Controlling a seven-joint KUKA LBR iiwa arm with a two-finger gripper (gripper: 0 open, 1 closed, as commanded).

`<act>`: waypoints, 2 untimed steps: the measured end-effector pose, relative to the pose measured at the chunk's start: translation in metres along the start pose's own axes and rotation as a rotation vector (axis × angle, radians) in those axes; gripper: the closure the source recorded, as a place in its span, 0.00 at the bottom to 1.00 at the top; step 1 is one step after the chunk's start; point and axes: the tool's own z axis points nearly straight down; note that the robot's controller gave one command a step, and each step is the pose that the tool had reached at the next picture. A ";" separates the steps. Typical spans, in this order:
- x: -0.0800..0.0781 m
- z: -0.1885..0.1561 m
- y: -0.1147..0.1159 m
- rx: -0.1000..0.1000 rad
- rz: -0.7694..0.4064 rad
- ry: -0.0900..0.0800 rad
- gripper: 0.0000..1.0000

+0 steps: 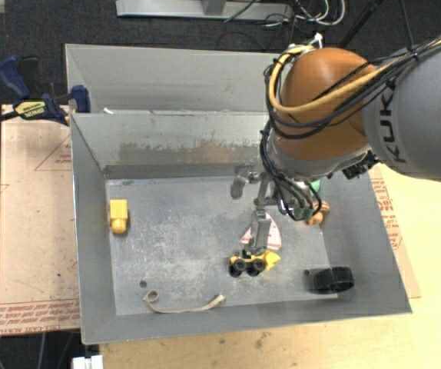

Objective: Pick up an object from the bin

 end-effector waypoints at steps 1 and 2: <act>-0.002 -0.004 0.000 -0.001 0.002 -0.008 0.00; 0.004 0.068 -0.040 0.000 -0.051 -0.012 0.00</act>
Offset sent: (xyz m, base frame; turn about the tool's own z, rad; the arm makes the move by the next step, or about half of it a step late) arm -0.0132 -0.0895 -0.1597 -0.1134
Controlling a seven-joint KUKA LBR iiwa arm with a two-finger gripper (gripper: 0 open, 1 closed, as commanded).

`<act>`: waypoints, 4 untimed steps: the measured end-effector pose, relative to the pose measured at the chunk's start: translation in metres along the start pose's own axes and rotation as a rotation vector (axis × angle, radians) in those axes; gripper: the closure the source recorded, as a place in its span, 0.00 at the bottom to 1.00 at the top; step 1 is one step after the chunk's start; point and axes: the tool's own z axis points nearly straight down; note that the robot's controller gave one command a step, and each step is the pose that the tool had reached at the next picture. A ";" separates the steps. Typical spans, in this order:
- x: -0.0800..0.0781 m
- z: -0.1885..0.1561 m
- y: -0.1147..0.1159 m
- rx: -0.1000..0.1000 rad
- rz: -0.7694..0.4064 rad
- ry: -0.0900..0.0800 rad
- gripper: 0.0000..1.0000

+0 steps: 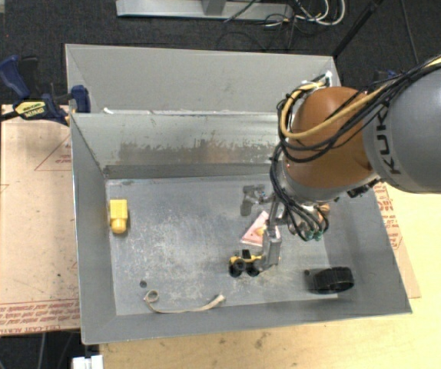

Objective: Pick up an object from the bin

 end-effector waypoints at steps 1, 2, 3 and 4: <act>0.011 0.005 -0.058 -0.001 -0.241 0.003 0.00; 0.042 0.040 -0.031 0.000 -0.001 0.004 0.00; 0.041 0.069 -0.036 -0.001 -0.378 0.004 0.00; 0.053 0.087 -0.034 0.001 -0.019 0.006 1.00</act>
Offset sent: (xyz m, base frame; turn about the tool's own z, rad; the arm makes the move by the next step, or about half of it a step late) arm -0.0434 -0.0309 -0.0425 -0.0016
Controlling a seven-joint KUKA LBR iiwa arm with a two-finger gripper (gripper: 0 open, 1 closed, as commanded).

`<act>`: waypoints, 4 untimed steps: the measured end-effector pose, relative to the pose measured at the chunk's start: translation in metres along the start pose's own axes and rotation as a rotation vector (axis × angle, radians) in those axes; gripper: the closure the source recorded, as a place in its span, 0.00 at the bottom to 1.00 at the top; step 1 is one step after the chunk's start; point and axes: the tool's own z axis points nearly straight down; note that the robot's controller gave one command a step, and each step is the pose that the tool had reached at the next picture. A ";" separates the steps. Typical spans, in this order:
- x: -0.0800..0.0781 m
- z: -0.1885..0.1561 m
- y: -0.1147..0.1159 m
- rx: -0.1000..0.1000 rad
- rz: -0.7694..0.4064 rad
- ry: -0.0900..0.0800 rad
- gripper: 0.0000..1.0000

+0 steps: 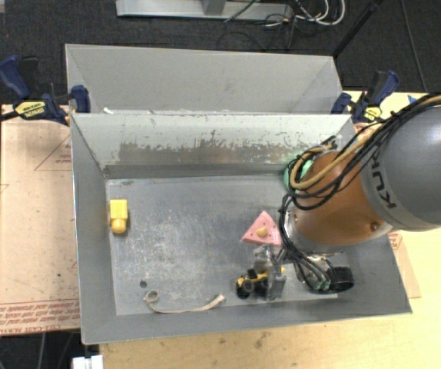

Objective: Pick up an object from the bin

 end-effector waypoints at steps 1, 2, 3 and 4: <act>0.001 0.002 0.000 0.000 0.026 -0.001 1.00; 0.002 0.000 0.000 0.000 0.023 0.000 1.00; 0.003 -0.014 0.001 -0.001 0.019 0.003 1.00; 0.003 -0.031 0.001 -0.001 0.020 0.002 1.00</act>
Offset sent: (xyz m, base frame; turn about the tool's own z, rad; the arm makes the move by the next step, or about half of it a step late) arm 0.0000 0.0000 0.0518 0.0000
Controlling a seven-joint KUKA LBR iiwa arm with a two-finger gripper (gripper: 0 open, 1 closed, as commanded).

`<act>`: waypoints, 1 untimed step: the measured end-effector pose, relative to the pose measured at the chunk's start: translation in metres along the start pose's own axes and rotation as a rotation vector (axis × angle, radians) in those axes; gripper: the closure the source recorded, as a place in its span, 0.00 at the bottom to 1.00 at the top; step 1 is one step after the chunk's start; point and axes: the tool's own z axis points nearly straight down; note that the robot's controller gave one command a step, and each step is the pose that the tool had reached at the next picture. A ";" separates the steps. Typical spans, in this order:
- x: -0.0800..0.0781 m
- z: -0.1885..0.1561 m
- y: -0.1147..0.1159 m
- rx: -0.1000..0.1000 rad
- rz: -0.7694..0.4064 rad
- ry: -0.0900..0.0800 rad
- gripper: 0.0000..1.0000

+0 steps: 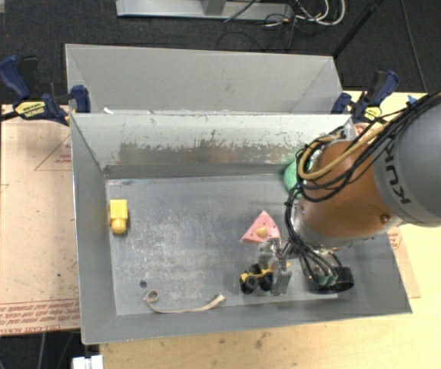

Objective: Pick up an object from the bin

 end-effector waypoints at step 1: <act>0.001 -0.018 0.000 0.000 0.000 0.002 1.00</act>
Offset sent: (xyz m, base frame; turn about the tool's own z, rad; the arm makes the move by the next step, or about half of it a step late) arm 0.0001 0.0000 0.0017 0.0000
